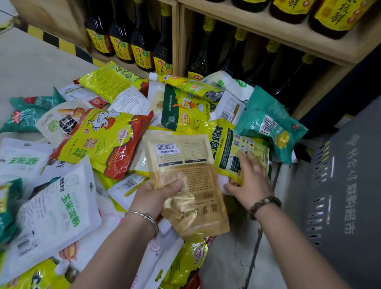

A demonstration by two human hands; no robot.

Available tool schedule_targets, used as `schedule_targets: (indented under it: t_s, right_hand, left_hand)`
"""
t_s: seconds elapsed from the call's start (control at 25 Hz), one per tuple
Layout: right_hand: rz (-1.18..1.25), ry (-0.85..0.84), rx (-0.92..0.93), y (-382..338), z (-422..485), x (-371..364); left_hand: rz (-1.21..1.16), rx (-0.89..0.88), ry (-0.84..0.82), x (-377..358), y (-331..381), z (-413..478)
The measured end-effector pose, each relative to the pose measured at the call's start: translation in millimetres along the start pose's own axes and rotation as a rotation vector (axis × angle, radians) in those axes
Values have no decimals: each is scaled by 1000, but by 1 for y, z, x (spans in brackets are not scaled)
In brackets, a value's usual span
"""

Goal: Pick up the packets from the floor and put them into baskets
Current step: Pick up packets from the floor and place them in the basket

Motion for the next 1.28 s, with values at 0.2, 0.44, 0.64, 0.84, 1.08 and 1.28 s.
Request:
schedule_targets:
  t_s: [0.2,0.44,0.64,0.84,1.08,1.28]
  right_hand:
    - [-55,-137,53,5,20,-19]
    - [-92,-19,54,4,26,-16]
    - [-122,108,-42,-4,32,-20]
    - [-66,307,-83,7,31,-16]
    - [54,376,-219,24,20,-25]
    - [94,368,-231,31,20,-32]
  left_hand:
    - [-7,16,-23,-1,-5,5]
    - [3,8,22,3,-11,9]
    - [7,-17,53,1,-13,7]
    - [7,-85,65,-3,-16,6]
    - [-79,-64,178,-12,-17,14]
    - [-143,-59,184,-25,-18,25]
Point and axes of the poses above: each hand's wrist, its own z-axis towards the middle knuckle, its own x-axis out of the back of the hand, y = z × x, the point moved 4 cm from there along z, towards the middle knuckle, and after that the axes turned 13 degrees about x, right-handed, at the moved point
